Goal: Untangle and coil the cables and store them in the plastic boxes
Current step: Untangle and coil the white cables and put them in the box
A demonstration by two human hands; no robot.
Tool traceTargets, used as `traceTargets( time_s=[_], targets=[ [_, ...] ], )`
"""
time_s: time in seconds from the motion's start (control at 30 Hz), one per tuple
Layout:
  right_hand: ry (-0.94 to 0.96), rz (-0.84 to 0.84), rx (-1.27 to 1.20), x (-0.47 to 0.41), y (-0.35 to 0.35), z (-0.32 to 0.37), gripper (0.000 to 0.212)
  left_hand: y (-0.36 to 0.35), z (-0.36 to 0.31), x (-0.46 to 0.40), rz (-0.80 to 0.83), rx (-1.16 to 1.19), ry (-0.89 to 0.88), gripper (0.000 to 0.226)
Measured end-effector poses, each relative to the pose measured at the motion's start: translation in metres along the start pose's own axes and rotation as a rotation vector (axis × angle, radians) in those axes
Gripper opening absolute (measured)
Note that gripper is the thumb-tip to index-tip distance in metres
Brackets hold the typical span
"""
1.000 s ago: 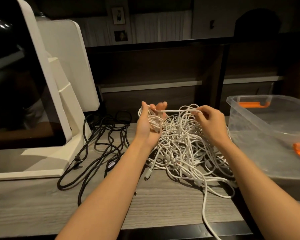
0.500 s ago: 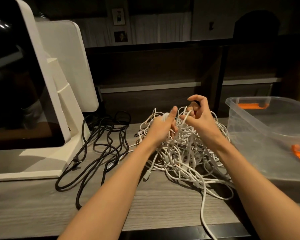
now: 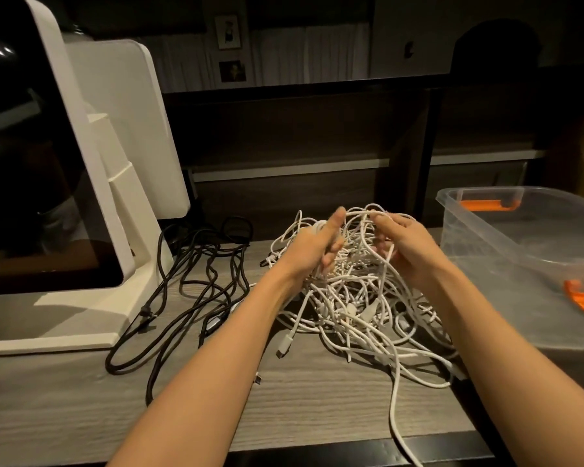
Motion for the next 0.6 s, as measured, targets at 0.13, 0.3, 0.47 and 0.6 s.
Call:
traceTargets(
  time_s=[0.13, 0.3, 0.47, 0.6],
  targets=[
    [-0.230, 0.232, -0.097, 0.009, -0.014, -0.005, 0.022, 0.012, 0.004, -0.004, -0.174, 0.413, 0.037, 0.052],
    [-0.180, 0.363, -0.033, 0.009, -0.014, -0.002, 0.017, 0.021, 0.011, -0.004, -0.241, 0.558, 0.084, 0.055],
    [-0.036, 0.250, -0.268, 0.001, -0.006, 0.003, 0.029, 0.012, 0.002, 0.000, -0.134, 0.348, 0.054, 0.048],
    [0.199, 0.078, 0.042, -0.001, 0.001, 0.007, 0.028, 0.007, 0.003, 0.000, -0.111, 0.297, 0.075, 0.053]
  ],
)
Point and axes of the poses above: each hand's wrist, its own x-axis away from the middle knuckle, its own y-axis out of the back of the hand, z = x × y, the point moved 5 cm from there along -x, towards the middle knuckle, and after that the axes turned 9 degrees about x, right-handed, at the moved point
